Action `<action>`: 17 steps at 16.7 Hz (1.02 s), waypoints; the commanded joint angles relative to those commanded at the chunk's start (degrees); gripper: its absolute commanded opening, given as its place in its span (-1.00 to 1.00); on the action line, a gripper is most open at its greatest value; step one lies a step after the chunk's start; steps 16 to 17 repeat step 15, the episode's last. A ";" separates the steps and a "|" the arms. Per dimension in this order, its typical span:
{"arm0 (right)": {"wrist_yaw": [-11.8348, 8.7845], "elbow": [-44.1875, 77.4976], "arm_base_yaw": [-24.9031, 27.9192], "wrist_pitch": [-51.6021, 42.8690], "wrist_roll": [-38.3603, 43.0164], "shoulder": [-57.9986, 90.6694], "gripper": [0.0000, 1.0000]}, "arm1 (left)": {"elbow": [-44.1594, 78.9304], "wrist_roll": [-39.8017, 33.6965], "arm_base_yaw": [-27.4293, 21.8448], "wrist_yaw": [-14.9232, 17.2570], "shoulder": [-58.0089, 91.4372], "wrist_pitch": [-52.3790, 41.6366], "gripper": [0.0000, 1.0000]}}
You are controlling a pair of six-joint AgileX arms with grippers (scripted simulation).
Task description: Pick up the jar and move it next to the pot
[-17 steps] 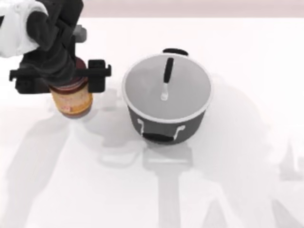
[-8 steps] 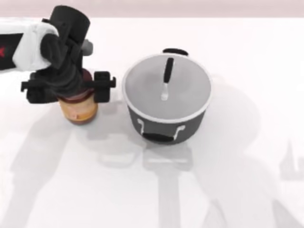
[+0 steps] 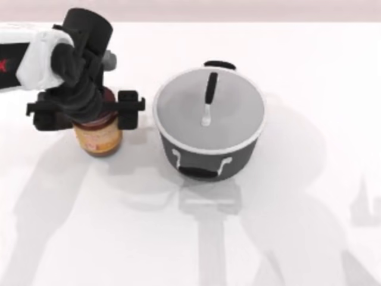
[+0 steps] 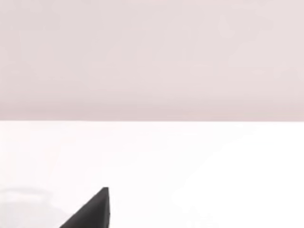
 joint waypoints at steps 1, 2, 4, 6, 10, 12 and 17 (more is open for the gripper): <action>0.00 0.00 0.00 0.00 0.00 0.00 1.00 | 0.00 0.00 0.00 0.00 0.00 0.00 -0.25; 0.00 0.00 0.00 0.00 0.00 0.00 1.00 | 0.00 0.00 0.00 0.00 0.00 0.00 -0.10; 0.00 0.00 0.00 0.00 0.00 0.00 1.00 | 0.00 0.00 0.00 0.00 0.00 0.00 0.21; 0.00 0.00 0.00 0.00 0.00 0.00 1.00 | 0.00 0.00 0.00 0.00 0.00 0.00 0.51; 0.00 0.00 0.00 0.00 0.00 0.00 1.00 | 0.00 0.00 0.00 0.00 0.00 0.00 1.00; 0.00 0.00 0.00 0.00 0.00 0.00 1.00 | 0.00 0.00 0.00 0.00 0.00 0.00 1.00; 0.00 0.00 0.00 0.00 0.00 0.00 1.00 | 0.00 0.00 0.00 0.00 0.00 0.00 1.00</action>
